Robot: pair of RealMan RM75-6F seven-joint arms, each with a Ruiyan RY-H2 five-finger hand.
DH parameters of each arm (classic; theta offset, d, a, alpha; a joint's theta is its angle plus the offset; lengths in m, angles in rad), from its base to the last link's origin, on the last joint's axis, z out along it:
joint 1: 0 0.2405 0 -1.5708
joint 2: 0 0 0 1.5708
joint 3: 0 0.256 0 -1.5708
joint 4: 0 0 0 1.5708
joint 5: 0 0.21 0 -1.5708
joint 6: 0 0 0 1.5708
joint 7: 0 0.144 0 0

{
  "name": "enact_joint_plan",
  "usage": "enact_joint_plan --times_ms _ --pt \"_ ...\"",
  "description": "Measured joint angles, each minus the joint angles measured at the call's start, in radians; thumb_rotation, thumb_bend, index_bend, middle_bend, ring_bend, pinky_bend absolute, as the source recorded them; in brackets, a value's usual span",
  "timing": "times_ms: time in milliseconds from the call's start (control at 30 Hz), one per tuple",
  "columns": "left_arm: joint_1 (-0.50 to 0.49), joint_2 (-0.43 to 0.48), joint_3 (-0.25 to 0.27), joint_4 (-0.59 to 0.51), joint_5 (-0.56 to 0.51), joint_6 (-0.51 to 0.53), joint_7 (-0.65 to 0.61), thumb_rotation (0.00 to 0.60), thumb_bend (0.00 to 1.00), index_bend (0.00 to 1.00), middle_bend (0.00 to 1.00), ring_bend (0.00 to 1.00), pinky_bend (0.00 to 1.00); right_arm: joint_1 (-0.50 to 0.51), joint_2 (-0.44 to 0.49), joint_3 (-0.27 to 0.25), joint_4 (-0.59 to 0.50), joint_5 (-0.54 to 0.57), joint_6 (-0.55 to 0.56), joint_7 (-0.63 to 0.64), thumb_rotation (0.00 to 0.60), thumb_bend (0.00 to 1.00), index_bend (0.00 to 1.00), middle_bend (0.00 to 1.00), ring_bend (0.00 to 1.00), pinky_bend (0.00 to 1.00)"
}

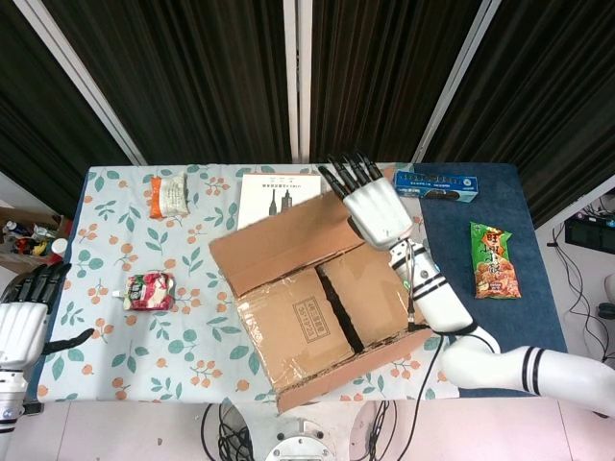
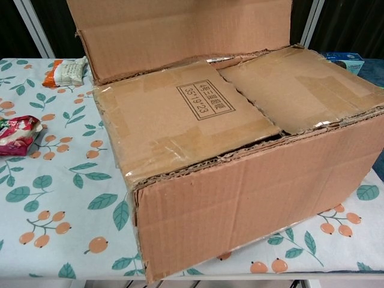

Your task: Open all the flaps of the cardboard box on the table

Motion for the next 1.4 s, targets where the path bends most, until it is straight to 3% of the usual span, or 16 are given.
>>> enact_joint_plan --times_ms 267,433,633,1067,1400 --pt "0.007 0.008 -0.003 0.004 -0.010 0.004 -0.008 0.488 0.04 0.08 0.09 0.07 0.18 0.063 -0.101 0.030 0.155 -0.002 0.045 0.077 0.600 0.22 0.00 0.00 0.00 0.00" --pt "0.001 0.005 -0.004 0.005 -0.007 -0.003 -0.008 0.491 0.04 0.08 0.09 0.07 0.18 0.036 -0.071 0.018 0.137 -0.030 0.076 0.119 0.600 0.22 0.00 0.00 0.00 0.00" --pt "-0.005 0.000 -0.004 0.001 0.000 -0.009 -0.002 0.492 0.04 0.07 0.09 0.07 0.18 -0.037 0.023 -0.008 0.037 -0.060 0.108 0.173 0.600 0.22 0.00 0.00 0.00 0.00" --pt "-0.028 0.006 -0.006 -0.025 0.040 -0.010 -0.017 0.497 0.04 0.08 0.09 0.07 0.18 -0.304 0.253 -0.163 -0.168 -0.267 0.251 0.366 0.600 0.24 0.00 0.00 0.00 0.00" --pt "-0.135 0.056 -0.049 -0.108 0.112 -0.060 -0.016 0.498 0.04 0.08 0.09 0.07 0.18 -0.567 0.312 -0.289 -0.118 -0.431 0.509 0.598 0.600 0.24 0.00 0.00 0.00 0.00"
